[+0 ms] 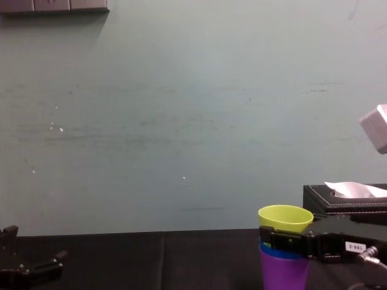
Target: Stack the three plastic cups sequentially using one hand.
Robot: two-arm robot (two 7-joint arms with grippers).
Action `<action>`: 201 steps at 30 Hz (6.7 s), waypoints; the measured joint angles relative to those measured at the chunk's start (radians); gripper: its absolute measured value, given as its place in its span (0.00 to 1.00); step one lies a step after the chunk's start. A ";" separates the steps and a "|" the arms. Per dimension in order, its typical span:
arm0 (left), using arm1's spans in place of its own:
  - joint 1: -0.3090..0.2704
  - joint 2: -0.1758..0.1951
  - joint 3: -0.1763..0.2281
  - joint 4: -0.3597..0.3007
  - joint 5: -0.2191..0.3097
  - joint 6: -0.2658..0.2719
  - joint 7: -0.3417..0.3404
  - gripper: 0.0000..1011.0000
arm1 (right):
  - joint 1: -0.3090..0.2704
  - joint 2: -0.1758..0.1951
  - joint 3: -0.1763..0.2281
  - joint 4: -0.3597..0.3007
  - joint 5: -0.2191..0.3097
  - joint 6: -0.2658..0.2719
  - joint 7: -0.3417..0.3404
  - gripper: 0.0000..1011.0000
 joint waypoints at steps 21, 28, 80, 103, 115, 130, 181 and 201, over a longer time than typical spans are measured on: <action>0.000 0.000 0.000 0.000 0.000 0.000 0.000 1.00 | 0.001 -0.003 -0.002 0.005 -0.006 0.000 0.000 0.81; 0.000 0.000 0.000 0.000 0.000 0.000 0.000 1.00 | 0.001 -0.003 -0.002 0.005 -0.005 0.000 0.000 0.99; 0.000 0.000 0.000 0.000 0.000 0.000 0.000 1.00 | -0.353 -0.044 0.233 -0.192 -0.149 -0.228 -0.345 0.99; 0.000 0.000 0.000 0.000 0.000 0.000 0.000 1.00 | -0.350 -0.041 0.230 -0.195 -0.144 -0.225 -0.342 0.99; 0.000 0.000 0.000 0.000 0.000 0.000 0.000 1.00 | -0.349 -0.041 0.229 -0.195 -0.142 -0.224 -0.341 0.99; 0.000 0.000 0.000 0.000 0.000 0.000 0.000 1.00 | -0.349 -0.041 0.229 -0.195 -0.142 -0.224 -0.341 0.99; 0.000 0.000 0.000 0.000 0.000 0.000 0.000 1.00 | -0.349 -0.041 0.229 -0.195 -0.142 -0.224 -0.341 0.99; 0.000 0.000 0.000 0.000 0.000 0.000 0.000 1.00 | -0.349 -0.041 0.229 -0.195 -0.142 -0.224 -0.341 0.99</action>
